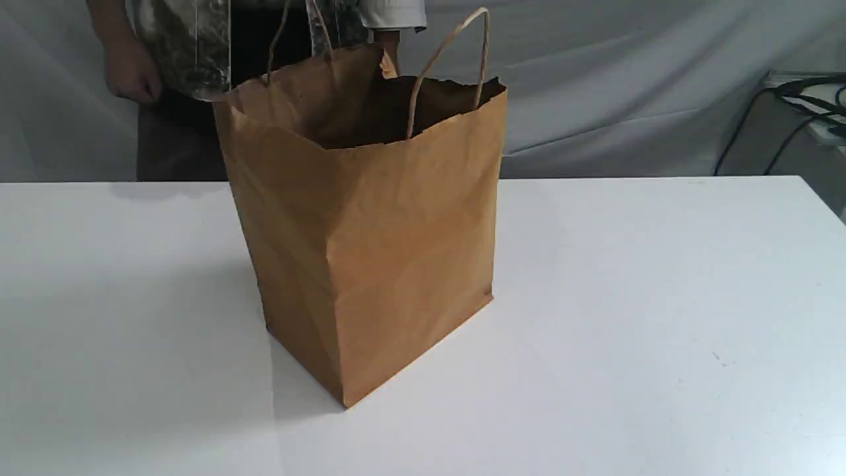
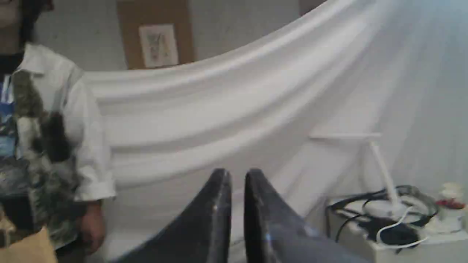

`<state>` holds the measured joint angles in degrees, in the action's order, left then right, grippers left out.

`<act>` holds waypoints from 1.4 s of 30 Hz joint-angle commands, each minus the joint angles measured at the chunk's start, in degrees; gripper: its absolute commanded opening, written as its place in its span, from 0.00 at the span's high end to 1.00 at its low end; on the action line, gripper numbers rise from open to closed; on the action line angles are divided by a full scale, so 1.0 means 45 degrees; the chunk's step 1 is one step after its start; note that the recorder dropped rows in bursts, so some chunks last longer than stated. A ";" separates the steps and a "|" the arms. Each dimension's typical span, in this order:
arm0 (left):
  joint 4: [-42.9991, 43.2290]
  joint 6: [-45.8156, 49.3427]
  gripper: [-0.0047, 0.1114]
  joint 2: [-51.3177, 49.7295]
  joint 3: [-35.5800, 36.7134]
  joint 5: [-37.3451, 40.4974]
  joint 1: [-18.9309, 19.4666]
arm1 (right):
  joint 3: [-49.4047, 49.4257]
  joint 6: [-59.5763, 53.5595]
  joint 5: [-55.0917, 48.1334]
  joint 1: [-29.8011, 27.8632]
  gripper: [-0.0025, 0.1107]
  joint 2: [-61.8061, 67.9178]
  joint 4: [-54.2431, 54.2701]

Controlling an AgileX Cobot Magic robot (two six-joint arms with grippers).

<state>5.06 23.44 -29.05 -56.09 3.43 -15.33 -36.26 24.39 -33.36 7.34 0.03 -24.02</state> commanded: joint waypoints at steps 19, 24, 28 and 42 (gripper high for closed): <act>-0.0033 -0.0823 0.47 -0.0003 0.0165 0.0250 0.0009 | 0.7069 0.0891 1.1685 0.0021 0.91 0.3815 0.3611; -0.0033 -0.2219 0.47 -0.0085 0.0722 0.0804 0.0009 | 0.7069 0.1107 1.1541 0.0021 0.91 0.3950 0.4895; -0.0033 -0.3099 0.50 -0.0050 0.2237 -0.0081 0.0009 | 0.7069 0.1107 1.1505 0.0021 0.91 0.3950 0.4897; -0.0471 -0.7263 0.51 0.0233 0.8610 -0.4522 0.0009 | 0.7069 0.1636 1.2148 0.0021 0.91 0.3950 0.5194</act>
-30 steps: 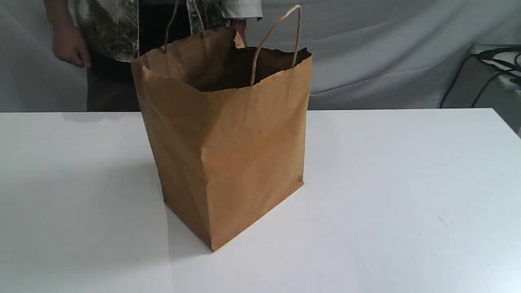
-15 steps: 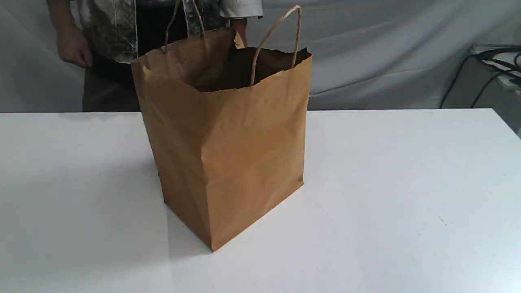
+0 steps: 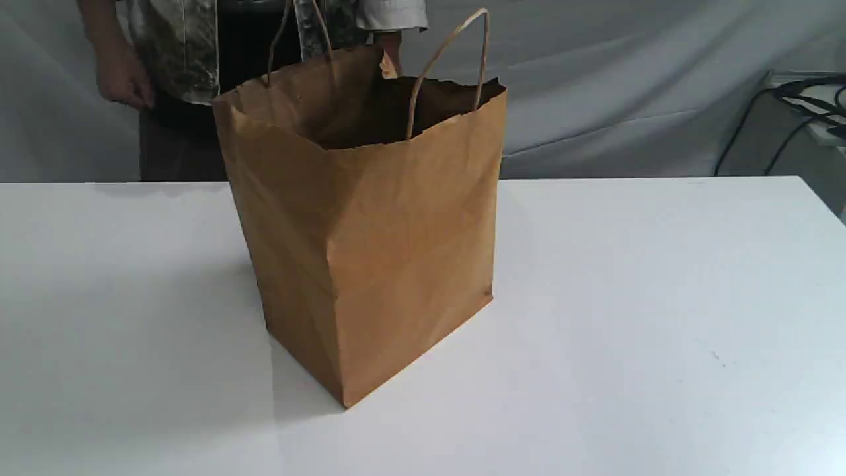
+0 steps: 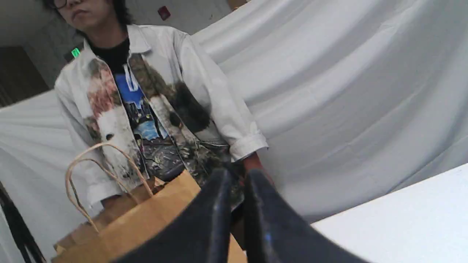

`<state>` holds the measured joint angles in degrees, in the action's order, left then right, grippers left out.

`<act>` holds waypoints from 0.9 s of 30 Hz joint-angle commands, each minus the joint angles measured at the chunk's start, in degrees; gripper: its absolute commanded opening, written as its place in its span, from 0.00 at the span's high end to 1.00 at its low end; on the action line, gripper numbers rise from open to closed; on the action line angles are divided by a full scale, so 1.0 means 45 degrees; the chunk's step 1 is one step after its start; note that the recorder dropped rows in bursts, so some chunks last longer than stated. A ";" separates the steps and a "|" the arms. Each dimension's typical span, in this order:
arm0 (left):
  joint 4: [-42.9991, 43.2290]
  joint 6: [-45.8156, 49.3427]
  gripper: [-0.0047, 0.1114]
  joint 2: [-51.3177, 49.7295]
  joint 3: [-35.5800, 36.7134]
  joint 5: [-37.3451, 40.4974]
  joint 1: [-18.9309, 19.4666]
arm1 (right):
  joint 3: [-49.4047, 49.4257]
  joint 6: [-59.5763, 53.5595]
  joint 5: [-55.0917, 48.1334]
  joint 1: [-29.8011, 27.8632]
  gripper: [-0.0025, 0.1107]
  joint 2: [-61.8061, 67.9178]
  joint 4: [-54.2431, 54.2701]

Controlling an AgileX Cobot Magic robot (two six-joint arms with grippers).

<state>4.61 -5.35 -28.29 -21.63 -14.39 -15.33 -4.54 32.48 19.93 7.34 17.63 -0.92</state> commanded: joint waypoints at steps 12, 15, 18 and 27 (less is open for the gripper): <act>-0.0711 -0.1462 0.51 0.0063 0.2695 0.0684 0.0009 | 0.0019 -0.0162 0.0279 0.0021 0.91 0.0039 0.0060; -0.0711 -0.1462 0.51 0.0063 0.2695 0.1830 0.0009 | 0.0019 -0.0162 0.0279 0.0021 0.91 0.0039 0.0060; -0.0516 -0.1392 0.51 0.0063 0.2695 0.1778 0.0009 | 0.0019 -0.0162 0.0279 0.0021 0.91 0.0039 0.0060; -0.0516 -0.1006 0.51 0.0063 0.2695 0.1631 0.0009 | 0.0019 -0.0162 0.0279 0.0021 0.91 0.0039 0.0060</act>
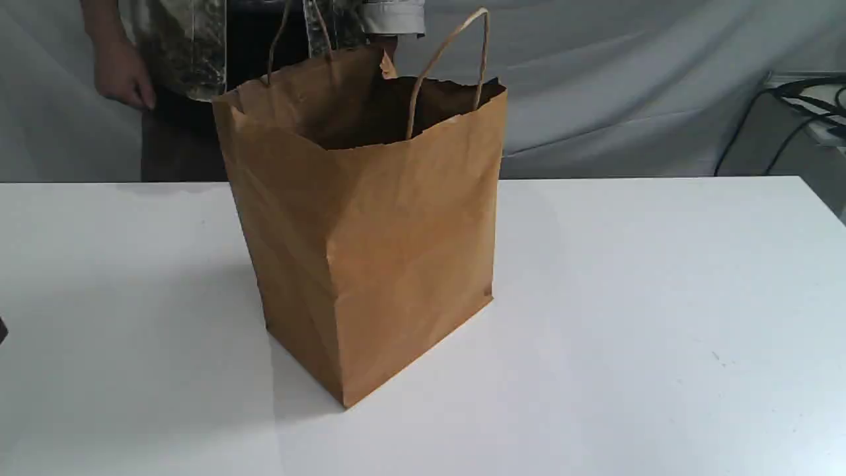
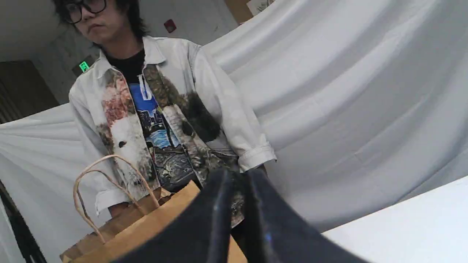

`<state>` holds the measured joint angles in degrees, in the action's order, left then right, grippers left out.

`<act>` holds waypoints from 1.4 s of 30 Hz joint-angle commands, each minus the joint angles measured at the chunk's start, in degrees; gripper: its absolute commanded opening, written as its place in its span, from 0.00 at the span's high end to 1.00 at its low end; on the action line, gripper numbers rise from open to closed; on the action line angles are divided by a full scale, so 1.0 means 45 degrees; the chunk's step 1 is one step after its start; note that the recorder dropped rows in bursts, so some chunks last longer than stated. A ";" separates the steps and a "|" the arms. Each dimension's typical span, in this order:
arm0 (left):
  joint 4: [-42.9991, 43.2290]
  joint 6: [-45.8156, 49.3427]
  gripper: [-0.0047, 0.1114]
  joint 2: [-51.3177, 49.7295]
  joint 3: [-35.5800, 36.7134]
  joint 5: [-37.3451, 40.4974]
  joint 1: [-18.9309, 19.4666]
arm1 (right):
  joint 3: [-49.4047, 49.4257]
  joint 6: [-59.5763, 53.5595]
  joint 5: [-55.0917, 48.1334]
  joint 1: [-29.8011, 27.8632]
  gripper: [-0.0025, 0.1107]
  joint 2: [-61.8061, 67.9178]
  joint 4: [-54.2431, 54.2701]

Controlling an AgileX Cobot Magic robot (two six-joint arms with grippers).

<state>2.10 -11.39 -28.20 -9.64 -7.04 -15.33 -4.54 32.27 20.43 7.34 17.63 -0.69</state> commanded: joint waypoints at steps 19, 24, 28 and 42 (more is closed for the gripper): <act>-0.2378 0.1968 0.51 0.3396 0.2141 -0.1254 0.1400 | 0.0019 -0.0115 0.0170 0.0021 0.91 0.0039 0.0042; -0.2239 0.2903 0.51 0.4624 0.2141 0.0168 0.2077 | 0.0019 -0.0115 0.0170 0.0021 0.91 0.0039 0.0042; -0.2333 0.3255 0.51 0.5089 0.2141 0.1044 0.2341 | 0.0019 -0.0115 0.0170 0.0021 0.91 0.0039 0.0042; -0.0467 -0.0001 0.51 0.6266 0.2141 0.4980 0.2559 | 0.0019 -0.0115 0.0170 0.0021 0.91 0.0008 0.0044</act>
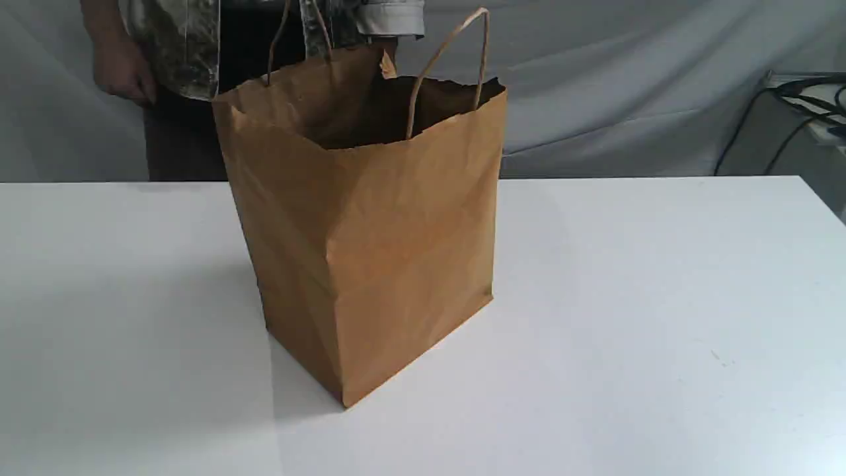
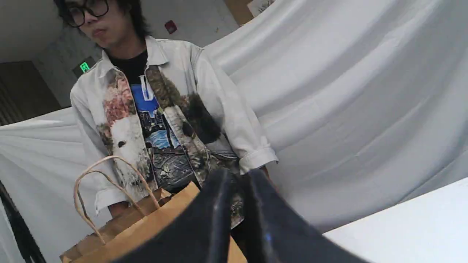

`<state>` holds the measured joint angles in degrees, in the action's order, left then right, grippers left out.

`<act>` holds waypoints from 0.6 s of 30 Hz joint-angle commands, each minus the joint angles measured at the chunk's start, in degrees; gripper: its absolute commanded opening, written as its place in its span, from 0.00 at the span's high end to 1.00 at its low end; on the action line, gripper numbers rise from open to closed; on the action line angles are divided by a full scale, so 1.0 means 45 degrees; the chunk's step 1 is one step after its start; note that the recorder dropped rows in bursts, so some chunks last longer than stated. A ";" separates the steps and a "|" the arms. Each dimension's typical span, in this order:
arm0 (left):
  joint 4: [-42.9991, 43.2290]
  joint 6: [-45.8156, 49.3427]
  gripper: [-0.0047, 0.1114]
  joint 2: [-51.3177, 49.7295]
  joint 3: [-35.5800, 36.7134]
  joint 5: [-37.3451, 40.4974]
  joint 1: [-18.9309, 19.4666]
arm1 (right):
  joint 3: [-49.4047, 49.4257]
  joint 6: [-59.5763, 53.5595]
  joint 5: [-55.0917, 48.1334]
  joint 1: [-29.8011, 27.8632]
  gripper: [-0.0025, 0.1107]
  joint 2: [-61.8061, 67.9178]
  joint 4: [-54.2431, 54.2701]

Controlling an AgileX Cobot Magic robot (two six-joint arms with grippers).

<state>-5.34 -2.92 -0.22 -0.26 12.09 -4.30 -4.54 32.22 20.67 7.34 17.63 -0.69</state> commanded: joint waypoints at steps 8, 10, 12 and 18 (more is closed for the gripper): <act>0.4642 -0.5595 0.51 0.0048 0.0058 0.1177 0.0102 | 0.0019 -0.0103 0.0116 0.0021 0.91 0.0008 0.0044; 0.4707 -0.5292 0.51 0.0048 0.0058 0.1029 0.0102 | 0.0019 -0.0103 0.0116 0.0021 0.91 0.0008 0.0044; 0.4650 -0.5230 0.51 0.0048 0.0058 0.0901 0.0102 | 0.0019 -0.0103 0.0116 0.0021 0.91 0.0008 0.0044; 0.4636 -0.5259 0.51 0.0048 0.0058 0.0945 0.0102 | 0.0019 -0.0103 0.0116 0.0021 0.91 0.0008 0.0044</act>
<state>15.15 -26.08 -0.22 -0.26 16.89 -4.07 -4.54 32.13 20.67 7.34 17.63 -0.69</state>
